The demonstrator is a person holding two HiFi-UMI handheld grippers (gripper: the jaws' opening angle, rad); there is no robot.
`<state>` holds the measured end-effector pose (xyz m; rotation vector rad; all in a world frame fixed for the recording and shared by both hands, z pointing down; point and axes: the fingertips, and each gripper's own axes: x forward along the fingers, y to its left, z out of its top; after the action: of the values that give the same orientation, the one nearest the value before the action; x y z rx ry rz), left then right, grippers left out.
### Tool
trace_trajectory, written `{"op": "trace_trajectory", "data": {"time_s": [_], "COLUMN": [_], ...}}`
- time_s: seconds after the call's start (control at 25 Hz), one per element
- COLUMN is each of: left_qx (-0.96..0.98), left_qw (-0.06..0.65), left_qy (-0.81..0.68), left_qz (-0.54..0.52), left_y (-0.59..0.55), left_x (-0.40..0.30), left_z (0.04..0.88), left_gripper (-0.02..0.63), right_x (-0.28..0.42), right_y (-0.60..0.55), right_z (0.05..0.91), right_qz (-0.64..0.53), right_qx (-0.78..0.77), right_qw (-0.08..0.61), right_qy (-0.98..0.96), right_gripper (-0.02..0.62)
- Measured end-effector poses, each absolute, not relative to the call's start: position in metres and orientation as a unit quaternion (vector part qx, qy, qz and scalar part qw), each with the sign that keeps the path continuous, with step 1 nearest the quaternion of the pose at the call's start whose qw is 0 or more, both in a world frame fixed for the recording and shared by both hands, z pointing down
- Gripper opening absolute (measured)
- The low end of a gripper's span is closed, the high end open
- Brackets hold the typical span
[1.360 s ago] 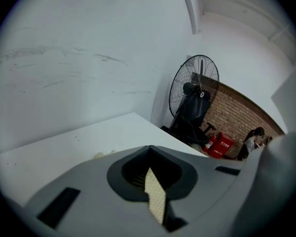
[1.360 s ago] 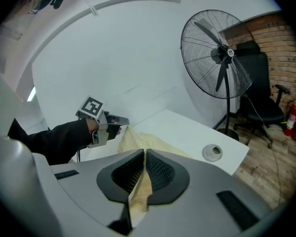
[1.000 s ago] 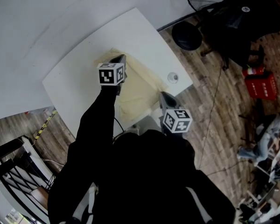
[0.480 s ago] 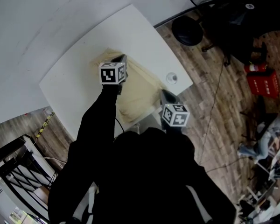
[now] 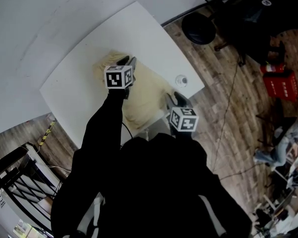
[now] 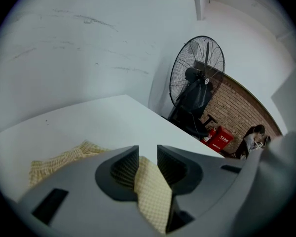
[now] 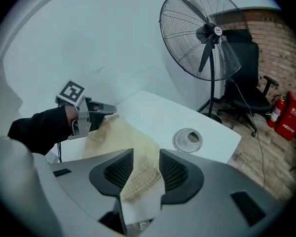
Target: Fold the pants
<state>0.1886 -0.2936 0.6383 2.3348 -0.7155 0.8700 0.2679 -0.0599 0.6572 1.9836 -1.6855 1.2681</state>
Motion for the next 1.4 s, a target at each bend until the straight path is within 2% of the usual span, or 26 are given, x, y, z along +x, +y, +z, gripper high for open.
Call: {"op": "trace_trajectory", "data": {"time_s": [0.64,1.08,1.4], "left_qx": [0.868,0.84,0.817], "left_qw": [0.266,0.294,0.318], "left_qy": [-0.306,-0.379,-0.416], "left_qz": [0.285,0.254,0.243], "left_y": [-0.282,-0.277,-0.279], "left_x": [0.132,0.033,-0.006], "left_z": [0.593,0.584,0.591], "left_gripper": [0.097,0.097,0.097], "right_x": [0.233,0.189,0.173], "right_y": [-0.068,-0.163,-0.222], "right_z": [0.627,0.58,0.581], "right_qz": [0.397,0.325,0.303], "right_qx": [0.66,0.603,0.573], "right_qw": [0.134,0.167,0.205], "right_qy": [-0.623,-0.709,-0.733], "right_gripper": [0.144,0.144,0.144]}}
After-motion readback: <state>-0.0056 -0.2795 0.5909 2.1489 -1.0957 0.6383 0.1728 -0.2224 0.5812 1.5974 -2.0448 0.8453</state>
